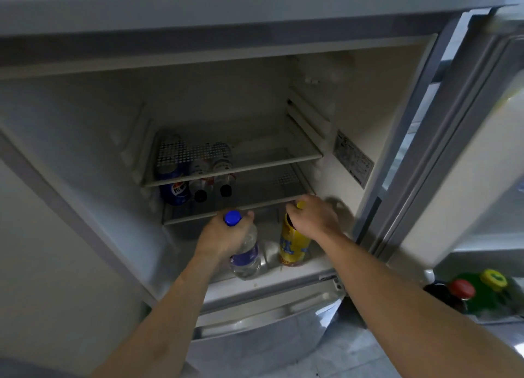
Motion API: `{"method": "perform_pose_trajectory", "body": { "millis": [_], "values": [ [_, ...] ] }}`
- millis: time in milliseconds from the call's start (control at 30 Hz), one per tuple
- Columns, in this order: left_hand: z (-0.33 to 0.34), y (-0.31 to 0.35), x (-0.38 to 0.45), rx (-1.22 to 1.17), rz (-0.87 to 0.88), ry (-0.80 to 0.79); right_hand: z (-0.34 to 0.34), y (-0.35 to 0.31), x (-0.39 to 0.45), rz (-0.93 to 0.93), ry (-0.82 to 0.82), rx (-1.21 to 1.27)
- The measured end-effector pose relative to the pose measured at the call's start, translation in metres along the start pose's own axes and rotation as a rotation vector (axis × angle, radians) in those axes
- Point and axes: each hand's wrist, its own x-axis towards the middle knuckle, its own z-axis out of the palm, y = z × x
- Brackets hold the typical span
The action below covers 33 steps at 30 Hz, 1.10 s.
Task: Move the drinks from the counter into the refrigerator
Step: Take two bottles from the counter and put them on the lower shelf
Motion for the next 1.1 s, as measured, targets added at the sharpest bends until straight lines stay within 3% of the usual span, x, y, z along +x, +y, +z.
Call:
{"method": "perform_pose_trajectory", "body": {
  "millis": [133, 267, 400, 467, 567, 667, 833, 967, 1100],
  "values": [
    [0.008, -0.021, -0.024, -0.106, 0.032, 0.238, 0.006, 0.024, -0.031, 0.117, 0.084, 0.338],
    [0.021, -0.048, -0.061, -0.393, -0.027, 0.377, 0.038, 0.061, -0.078, 0.176, 0.231, 0.736],
    [0.041, -0.079, -0.096, -0.537, -0.026, 0.486, 0.069, 0.096, -0.123, 0.328, 0.174, 1.188],
    [0.048, -0.093, -0.111, -0.633, -0.038, 0.467, 0.079, 0.108, -0.137, 0.35, 0.138, 1.218],
    [0.054, -0.107, -0.133, -0.754, -0.075, 0.302, 0.09, 0.117, -0.15, 0.385, 0.1, 1.27],
    [0.061, -0.114, -0.144, -0.831, -0.112, 0.233, 0.098, 0.12, -0.157, 0.518, -0.016, 1.253],
    [0.068, -0.119, -0.152, -1.18, -0.436, 0.101, 0.095, 0.111, -0.154, 0.698, -0.261, 1.209],
    [0.076, -0.125, -0.15, -1.138, -0.696, 0.12, 0.095, 0.102, -0.154, 0.727, -0.345, 1.103],
    [0.069, -0.123, -0.141, -1.042, -0.697, 0.124, 0.089, 0.093, -0.15, 0.751, -0.294, 1.148]
  ]
}}
